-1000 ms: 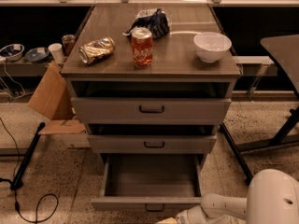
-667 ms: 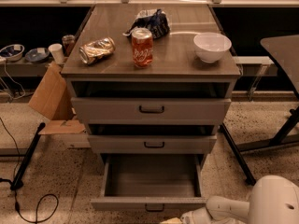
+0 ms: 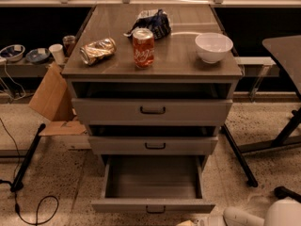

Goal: Close bottom drawer

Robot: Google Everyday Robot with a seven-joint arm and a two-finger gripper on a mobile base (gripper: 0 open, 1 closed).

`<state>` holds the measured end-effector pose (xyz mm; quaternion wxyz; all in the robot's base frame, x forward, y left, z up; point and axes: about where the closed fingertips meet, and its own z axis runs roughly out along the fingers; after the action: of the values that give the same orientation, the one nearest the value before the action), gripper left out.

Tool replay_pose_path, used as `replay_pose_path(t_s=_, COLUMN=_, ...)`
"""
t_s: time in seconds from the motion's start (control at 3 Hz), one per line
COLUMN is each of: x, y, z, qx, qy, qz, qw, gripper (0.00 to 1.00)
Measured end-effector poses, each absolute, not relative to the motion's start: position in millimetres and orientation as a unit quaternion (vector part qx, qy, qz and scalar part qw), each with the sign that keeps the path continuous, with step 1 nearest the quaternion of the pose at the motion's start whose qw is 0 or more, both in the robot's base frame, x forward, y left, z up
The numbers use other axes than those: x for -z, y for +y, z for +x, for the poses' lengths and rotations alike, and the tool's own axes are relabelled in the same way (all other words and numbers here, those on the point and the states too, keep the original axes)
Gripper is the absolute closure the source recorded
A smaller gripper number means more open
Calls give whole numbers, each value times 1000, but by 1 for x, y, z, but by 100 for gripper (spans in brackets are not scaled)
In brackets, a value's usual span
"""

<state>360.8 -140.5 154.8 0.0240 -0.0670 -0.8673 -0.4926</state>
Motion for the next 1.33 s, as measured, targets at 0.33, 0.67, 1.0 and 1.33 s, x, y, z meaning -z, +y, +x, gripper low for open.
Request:
replay_pose_path(t_s=0.33, x=-154, y=-156, z=369, qx=508, qy=-856, qz=-98, qw=3, gripper=84)
replay_pose_path(t_s=0.67, x=-155, y=-155, z=385, qx=522, qy=-842, qz=-136, qw=-11, gripper=100)
replay_pose_path(t_s=1.0, x=-152, y=-150, z=397, qx=534, qy=-829, qz=-166, qw=-15, gripper=100)
replay_pose_path(t_s=1.33, x=-138, y=-144, z=408, qx=551, qy=-810, qz=-200, qw=1, gripper=100)
